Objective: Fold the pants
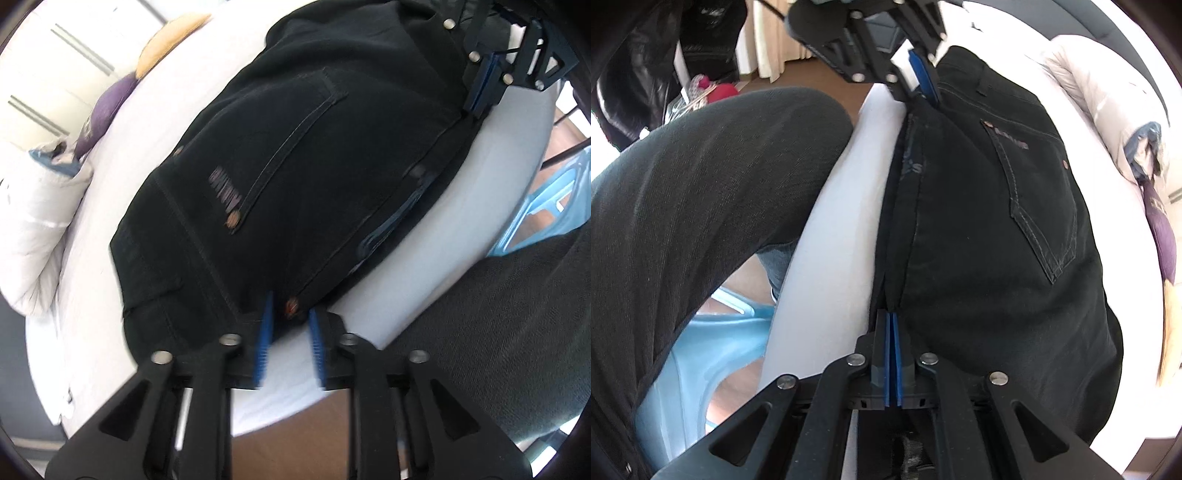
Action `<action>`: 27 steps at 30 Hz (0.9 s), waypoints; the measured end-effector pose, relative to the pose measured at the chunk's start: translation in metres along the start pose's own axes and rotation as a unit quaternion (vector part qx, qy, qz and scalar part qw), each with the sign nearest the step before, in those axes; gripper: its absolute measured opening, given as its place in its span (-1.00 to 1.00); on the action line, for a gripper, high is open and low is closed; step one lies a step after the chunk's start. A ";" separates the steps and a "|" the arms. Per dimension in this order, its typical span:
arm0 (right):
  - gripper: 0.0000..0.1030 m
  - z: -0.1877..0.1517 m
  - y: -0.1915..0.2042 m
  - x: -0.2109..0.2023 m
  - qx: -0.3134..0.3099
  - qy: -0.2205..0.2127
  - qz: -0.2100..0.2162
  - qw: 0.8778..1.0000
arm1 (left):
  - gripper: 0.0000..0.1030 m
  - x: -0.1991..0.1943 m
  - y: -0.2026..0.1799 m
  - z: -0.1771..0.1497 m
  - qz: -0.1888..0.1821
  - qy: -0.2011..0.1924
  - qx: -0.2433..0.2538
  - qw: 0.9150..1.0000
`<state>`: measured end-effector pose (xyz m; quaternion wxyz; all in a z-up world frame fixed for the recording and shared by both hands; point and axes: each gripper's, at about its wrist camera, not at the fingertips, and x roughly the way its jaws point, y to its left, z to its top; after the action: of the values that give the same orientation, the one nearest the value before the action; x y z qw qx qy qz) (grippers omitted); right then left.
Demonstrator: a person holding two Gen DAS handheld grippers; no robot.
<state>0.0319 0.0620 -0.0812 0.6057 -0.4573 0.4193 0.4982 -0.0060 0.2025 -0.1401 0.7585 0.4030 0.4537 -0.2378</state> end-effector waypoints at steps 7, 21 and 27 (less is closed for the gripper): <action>-0.89 0.001 0.008 0.000 0.032 -0.010 -0.039 0.999 | 0.43 -0.031 0.029 0.002 0.025 0.008 -0.053 0.998; 0.13 -0.128 -0.024 -0.068 0.480 -0.177 0.015 0.859 | 0.43 0.018 0.022 0.163 -0.081 -0.072 -0.241 0.964; 0.13 -0.289 -0.038 -0.116 0.691 -0.264 0.003 0.673 | 0.48 0.061 0.018 0.163 -0.135 -0.048 -0.333 0.932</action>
<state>0.0365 -0.2478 -0.0311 0.8327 0.2432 0.4682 0.1682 0.1173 0.0781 -0.1438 0.8308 0.0499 0.5199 -0.1922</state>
